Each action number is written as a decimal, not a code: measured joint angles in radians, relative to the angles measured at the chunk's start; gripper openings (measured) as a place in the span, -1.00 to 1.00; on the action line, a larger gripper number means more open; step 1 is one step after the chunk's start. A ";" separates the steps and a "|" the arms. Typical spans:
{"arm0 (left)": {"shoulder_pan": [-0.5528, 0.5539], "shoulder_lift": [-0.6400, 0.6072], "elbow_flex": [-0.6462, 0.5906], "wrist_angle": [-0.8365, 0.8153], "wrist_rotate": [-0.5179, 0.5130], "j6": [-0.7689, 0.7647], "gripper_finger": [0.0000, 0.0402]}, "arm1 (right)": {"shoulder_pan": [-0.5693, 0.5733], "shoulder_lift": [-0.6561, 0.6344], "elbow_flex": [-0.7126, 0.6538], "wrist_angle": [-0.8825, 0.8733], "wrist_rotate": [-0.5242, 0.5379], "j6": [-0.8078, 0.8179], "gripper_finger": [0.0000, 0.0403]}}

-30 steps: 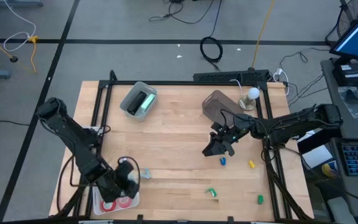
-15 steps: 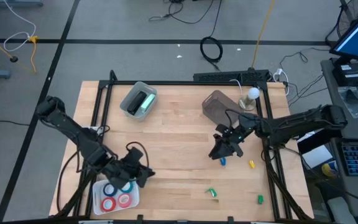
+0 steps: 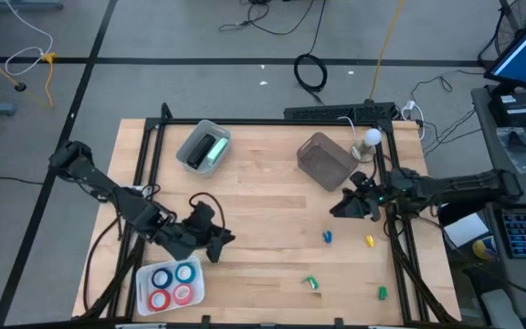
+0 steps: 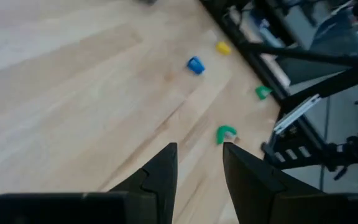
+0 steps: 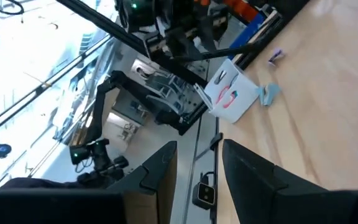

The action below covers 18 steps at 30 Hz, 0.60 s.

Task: Pick and place Stapler, Stapler remover, tape
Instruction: Put the yellow stapler into the gray bin

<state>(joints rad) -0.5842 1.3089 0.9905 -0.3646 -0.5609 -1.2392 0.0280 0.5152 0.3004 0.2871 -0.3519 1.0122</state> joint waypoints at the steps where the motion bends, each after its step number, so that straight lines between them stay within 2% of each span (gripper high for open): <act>1: 0.006 -0.012 0.000 0.014 -0.001 0.024 -0.36 | 0.000 -0.028 0.000 -0.037 0.010 -0.002 -0.40; 6: 0.044 -0.093 0.000 0.053 0.000 0.155 -0.36 | 0.000 -0.128 0.000 -0.164 0.010 -0.011 -0.40; 11: 0.098 -0.156 0.000 0.121 0.024 0.307 -0.36 | 0.000 -0.153 0.000 -0.195 -0.015 -0.049 -0.40; 16: 0.174 -0.167 0.000 0.163 0.125 0.411 -0.36 | 0.000 -0.153 0.002 -0.211 -0.047 -0.084 -0.40; 18: 0.203 -0.167 0.000 0.163 0.162 0.429 -0.36 | 0.000 -0.152 0.023 -0.277 -0.048 -0.113 -0.40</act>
<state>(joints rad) -0.3812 1.1419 0.9905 -0.2015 -0.3989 -0.8099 0.0280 0.3632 0.3235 0.0098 -0.3994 0.8993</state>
